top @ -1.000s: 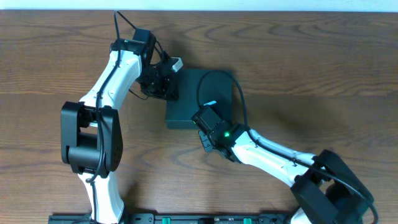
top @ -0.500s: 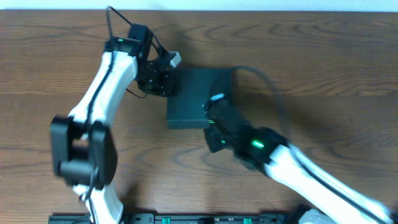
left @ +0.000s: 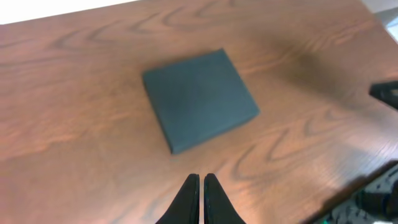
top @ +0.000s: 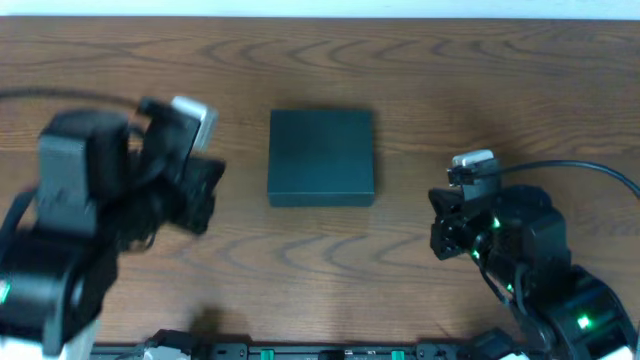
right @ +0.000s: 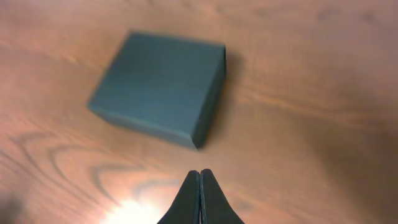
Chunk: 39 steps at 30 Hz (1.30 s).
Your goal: Pack container
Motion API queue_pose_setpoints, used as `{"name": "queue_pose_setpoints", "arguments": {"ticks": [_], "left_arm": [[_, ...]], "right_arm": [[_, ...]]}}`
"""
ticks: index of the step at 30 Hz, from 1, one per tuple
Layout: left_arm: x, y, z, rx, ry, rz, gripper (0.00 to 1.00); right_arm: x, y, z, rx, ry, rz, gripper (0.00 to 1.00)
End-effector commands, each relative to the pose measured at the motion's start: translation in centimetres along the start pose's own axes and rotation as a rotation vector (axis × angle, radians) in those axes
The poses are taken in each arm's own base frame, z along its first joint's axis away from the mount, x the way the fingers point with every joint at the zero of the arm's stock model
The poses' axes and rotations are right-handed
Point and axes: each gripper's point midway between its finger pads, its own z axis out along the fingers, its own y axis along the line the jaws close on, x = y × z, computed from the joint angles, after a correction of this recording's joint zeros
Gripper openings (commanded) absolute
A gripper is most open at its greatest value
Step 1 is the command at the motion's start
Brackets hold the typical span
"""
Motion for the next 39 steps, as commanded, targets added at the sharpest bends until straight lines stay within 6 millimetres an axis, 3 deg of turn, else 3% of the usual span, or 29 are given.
{"name": "queue_pose_setpoints", "arguments": {"ticks": [1,5,7,8,9,10,11,15,30,32,39], "left_arm": [[3.3,0.7,0.7,-0.038,0.086,-0.006,0.06],[8.3,0.9,2.0,-0.032,0.143,-0.015,0.06],[9.9,0.9,2.9,-0.020,0.140,-0.016,0.06],[10.3,0.9,3.2,-0.015,0.133,-0.015,0.06],[10.6,0.9,3.5,-0.016,0.128,-0.026,0.06],[10.9,1.0,3.6,-0.019,0.129,-0.047,0.40],[11.3,1.0,3.7,-0.022,0.139,-0.083,0.95],[12.9,0.9,3.6,-0.029,0.204,-0.216,0.96],[13.4,0.7,3.3,-0.032,0.213,-0.216,0.95],[13.1,2.3,2.6,-0.132,0.167,-0.197,0.95],[12.3,5.1,-1.0,-0.344,-0.111,-0.141,0.95]], "right_arm": [[1.4,0.5,1.3,-0.078,0.092,-0.039,0.01],[2.2,1.3,2.3,-0.145,0.150,-0.036,0.02],[2.2,1.2,2.8,-0.139,0.161,-0.029,0.01],[2.2,1.1,3.0,-0.133,0.168,-0.012,0.05],[2.3,1.1,3.1,-0.126,0.174,0.009,0.23],[2.4,1.0,3.3,-0.121,0.184,0.033,0.41],[2.6,1.0,3.4,-0.119,0.197,0.068,0.99],[4.0,0.9,3.7,-0.090,0.276,0.241,0.99],[4.6,0.7,4.5,-0.079,0.316,0.247,0.99],[4.6,0.7,4.5,-0.079,0.316,0.247,0.99],[4.6,0.7,4.5,-0.079,0.316,0.247,0.99]]}}
